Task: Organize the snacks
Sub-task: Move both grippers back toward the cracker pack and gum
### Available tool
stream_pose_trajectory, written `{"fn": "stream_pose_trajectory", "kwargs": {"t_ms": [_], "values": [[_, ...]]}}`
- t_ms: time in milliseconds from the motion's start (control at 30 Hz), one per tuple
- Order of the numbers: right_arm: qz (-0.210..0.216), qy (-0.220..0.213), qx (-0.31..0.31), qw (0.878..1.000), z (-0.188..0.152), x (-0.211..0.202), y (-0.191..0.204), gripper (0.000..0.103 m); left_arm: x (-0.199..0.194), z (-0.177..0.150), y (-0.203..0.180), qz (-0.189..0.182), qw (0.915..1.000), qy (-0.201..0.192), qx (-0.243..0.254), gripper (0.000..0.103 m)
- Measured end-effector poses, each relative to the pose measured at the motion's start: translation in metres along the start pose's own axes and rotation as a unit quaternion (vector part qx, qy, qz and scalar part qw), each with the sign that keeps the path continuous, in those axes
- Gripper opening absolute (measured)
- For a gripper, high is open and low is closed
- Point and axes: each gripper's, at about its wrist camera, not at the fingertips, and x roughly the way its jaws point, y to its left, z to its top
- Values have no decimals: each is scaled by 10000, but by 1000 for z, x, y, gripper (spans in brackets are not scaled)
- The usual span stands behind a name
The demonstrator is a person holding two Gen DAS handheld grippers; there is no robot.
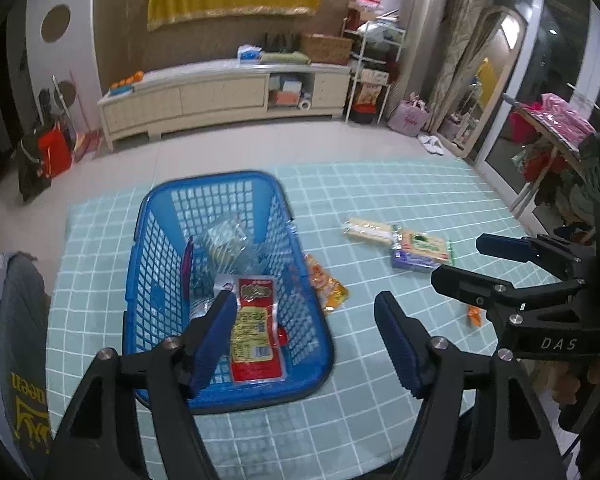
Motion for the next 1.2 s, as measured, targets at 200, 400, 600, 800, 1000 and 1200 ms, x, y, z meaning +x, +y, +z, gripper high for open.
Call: {"fn": "stream_pose_trajectory", "kwargs": {"t_ms": [200,400,600,800,1000,1200], "values": [[-41,-103,63,9999,-12,-34,-12,86,-21,-1,-40,-144,9986,-285,427,82],[-170,-174,139,9996,-23,-57,-36,86,-20,0,-72,-298,9977,-239,560,82],[-355,-175,154,9991,-25,-67,-65,86,-6,5,-101,-346,9970,-136,686,82],[-468,-114,200,9986,-24,-64,-96,86,17,10,-123,-380,9967,3,717,82],[-492,29,273,9984,-23,-47,-128,86,48,19,-138,-322,9973,221,622,82],[-649,250,197,9974,-17,-13,-161,86,84,27,-144,-199,9978,422,480,82]]}}
